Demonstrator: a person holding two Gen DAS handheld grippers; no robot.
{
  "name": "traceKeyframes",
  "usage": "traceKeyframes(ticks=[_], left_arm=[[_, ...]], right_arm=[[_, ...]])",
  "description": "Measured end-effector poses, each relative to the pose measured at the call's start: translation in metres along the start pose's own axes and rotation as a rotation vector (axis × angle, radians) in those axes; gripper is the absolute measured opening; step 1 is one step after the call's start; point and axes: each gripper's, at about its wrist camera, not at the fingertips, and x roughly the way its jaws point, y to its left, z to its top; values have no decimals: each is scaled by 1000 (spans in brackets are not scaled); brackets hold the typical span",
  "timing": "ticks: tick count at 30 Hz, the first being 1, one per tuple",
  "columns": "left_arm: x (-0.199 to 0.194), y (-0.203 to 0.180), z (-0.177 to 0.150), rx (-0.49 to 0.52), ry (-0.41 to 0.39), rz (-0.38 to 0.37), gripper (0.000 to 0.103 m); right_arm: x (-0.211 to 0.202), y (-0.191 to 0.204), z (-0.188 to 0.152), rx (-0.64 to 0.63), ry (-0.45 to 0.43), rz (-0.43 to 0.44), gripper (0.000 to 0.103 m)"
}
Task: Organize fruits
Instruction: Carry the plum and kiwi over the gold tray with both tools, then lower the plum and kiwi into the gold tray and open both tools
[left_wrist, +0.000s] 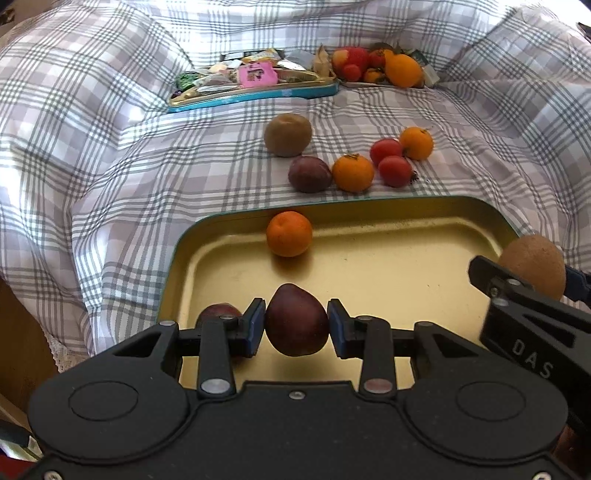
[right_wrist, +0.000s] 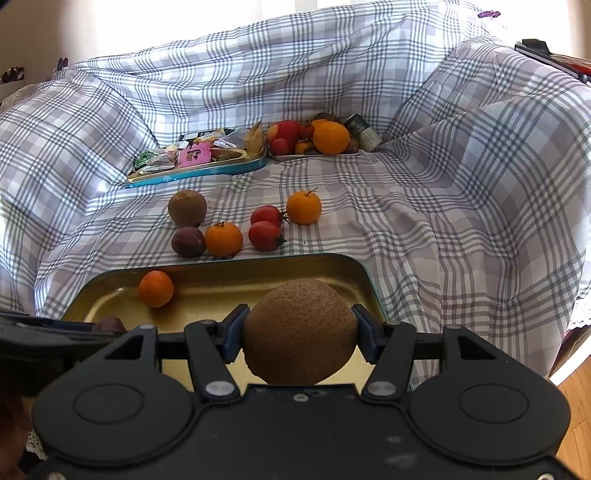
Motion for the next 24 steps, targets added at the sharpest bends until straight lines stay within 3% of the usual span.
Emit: traceKeyframes(ticks=[24], left_arm=[[2,6,0,-28,29,1,45]], right_arm=[[3,0,-2,-16,40,-8,61]])
